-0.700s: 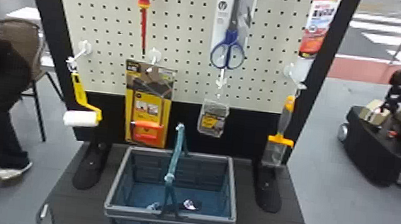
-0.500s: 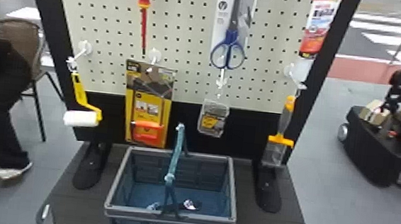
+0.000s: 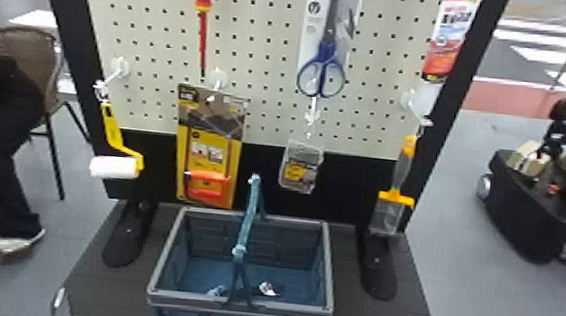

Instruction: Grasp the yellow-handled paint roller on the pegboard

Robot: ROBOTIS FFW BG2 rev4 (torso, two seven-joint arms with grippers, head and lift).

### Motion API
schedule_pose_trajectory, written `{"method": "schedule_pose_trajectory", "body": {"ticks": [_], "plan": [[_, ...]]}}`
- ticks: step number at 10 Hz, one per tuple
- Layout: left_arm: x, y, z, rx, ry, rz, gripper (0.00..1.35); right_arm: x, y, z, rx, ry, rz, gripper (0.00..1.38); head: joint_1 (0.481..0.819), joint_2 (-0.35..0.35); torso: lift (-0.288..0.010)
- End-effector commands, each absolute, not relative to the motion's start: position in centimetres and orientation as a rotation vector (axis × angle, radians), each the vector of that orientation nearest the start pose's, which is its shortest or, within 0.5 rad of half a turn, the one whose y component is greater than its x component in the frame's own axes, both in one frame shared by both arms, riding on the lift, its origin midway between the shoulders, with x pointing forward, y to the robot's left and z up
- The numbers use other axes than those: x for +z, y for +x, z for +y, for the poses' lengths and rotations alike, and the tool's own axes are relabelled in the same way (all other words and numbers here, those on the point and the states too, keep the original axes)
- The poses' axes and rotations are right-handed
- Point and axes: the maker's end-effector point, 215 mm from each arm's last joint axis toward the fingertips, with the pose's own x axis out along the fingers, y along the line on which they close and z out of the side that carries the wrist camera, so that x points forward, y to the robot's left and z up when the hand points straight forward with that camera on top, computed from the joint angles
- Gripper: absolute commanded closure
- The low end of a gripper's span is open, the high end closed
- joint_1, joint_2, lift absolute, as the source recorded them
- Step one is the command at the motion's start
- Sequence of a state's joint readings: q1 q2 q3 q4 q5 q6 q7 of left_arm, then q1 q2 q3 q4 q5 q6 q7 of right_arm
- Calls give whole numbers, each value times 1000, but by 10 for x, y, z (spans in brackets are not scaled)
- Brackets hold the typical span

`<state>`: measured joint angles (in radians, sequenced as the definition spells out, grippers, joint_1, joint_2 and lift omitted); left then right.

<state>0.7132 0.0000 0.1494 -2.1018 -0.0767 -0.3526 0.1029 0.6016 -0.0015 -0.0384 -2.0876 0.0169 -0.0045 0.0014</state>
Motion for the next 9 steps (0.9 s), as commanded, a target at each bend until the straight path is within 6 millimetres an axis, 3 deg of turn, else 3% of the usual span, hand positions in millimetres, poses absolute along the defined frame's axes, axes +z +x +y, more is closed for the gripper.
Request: {"method": "schedule_pose_trajectory", "body": {"ticks": [1,3,4,5,9], "plan": [[-286,369,321,202,163,-160,134,-355,415,-248,-31,-37,77,124,549,0,-100],[-285,382,341,185,147,-140,137,-357,414,-248,-31,-37,81,124,549,0,-100],[-284,398,350,146,134,-119,137,-357,414,-248,-31,-37,81,124,549,0,-100],[-279,413,355,100,152,-108,137,-355,415,-247,-28,-37,78,124,549,0,-100],[-288,451,377,-7,186,-49,137,-354,416,-243,-23,-31,76,124,549,0,-100]]}}
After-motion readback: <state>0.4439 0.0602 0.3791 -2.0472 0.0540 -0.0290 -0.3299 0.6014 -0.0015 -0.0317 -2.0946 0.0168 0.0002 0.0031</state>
